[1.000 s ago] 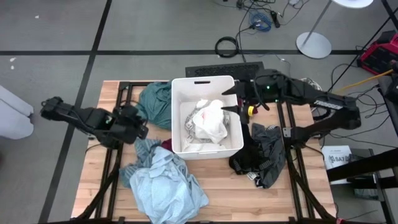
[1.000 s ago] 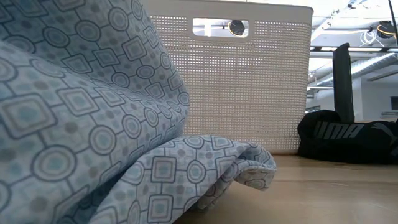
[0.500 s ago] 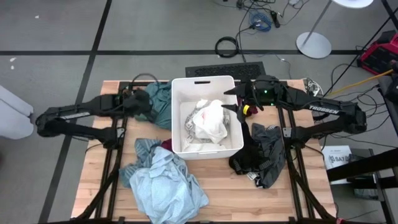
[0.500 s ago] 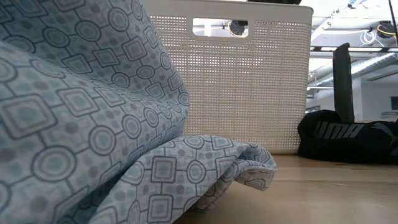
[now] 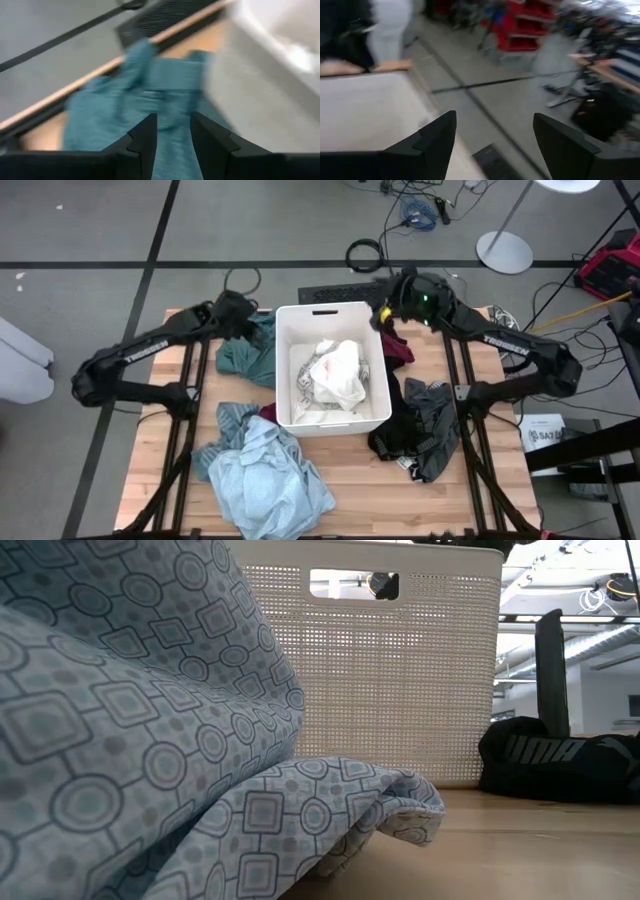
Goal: Sort clothes
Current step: Move the green shirt to the bottom middle of the table
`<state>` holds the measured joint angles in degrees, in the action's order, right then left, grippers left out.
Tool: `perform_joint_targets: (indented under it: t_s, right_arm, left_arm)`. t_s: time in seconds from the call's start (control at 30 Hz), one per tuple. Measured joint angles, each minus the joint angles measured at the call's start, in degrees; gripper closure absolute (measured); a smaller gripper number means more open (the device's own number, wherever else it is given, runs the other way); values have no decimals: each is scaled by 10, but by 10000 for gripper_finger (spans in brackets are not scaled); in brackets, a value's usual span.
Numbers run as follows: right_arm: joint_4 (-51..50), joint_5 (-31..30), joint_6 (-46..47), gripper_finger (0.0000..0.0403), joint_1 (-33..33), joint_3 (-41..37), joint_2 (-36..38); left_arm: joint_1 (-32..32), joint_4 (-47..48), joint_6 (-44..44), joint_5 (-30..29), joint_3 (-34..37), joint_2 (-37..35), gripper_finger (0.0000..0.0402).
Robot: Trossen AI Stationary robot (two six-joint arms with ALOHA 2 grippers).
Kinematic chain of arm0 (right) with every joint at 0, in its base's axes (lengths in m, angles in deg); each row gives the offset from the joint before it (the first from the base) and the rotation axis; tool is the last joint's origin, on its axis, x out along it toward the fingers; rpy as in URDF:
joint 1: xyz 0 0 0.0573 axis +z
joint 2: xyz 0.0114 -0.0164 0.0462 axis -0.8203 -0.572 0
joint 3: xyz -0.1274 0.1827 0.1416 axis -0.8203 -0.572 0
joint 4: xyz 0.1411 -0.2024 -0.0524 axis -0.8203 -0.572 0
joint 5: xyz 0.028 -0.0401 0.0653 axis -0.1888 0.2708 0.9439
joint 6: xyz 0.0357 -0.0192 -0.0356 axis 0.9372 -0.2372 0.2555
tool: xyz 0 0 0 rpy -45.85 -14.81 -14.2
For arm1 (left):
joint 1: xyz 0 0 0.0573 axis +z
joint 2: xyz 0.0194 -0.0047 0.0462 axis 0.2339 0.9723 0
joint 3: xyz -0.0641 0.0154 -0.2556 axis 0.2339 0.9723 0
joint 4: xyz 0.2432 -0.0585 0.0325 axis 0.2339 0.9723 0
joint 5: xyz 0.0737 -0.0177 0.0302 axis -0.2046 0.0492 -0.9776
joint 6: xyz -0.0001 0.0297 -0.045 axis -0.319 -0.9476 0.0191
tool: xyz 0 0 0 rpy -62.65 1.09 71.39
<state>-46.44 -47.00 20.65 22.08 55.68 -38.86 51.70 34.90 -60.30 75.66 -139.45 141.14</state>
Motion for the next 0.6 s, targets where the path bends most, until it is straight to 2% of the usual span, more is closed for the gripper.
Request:
perform_joint_targets:
  t_s: [0.07, 0.13, 0.27, 0.37, 0.5, 0.6]
  right_arm:
    - [29, 0, 15, 150, -36, 0, -12]
    - [37, 1, 72, 150, -74, 0, -19]
    - [-35, 1, 176, 150, -122, 0, -17]
    - [-114, 6, 237, 150, -132, 0, -6]
    - [-217, 5, 312, 150, -132, 0, 17]
    - [-246, 5, 359, 150, -132, 0, 36]
  left_arm:
    - [40, -8, 19, -2, 0, 8, 277]
    - [74, -23, 57, 29, 0, 20, 277]
    - [105, -35, 117, 166, 0, 52, 277]
    - [103, -32, 110, 234, 0, 79, 277]
    - [94, -22, 102, 248, 0, 107, 277]
    - [93, -40, 82, 228, 0, 126, 277]
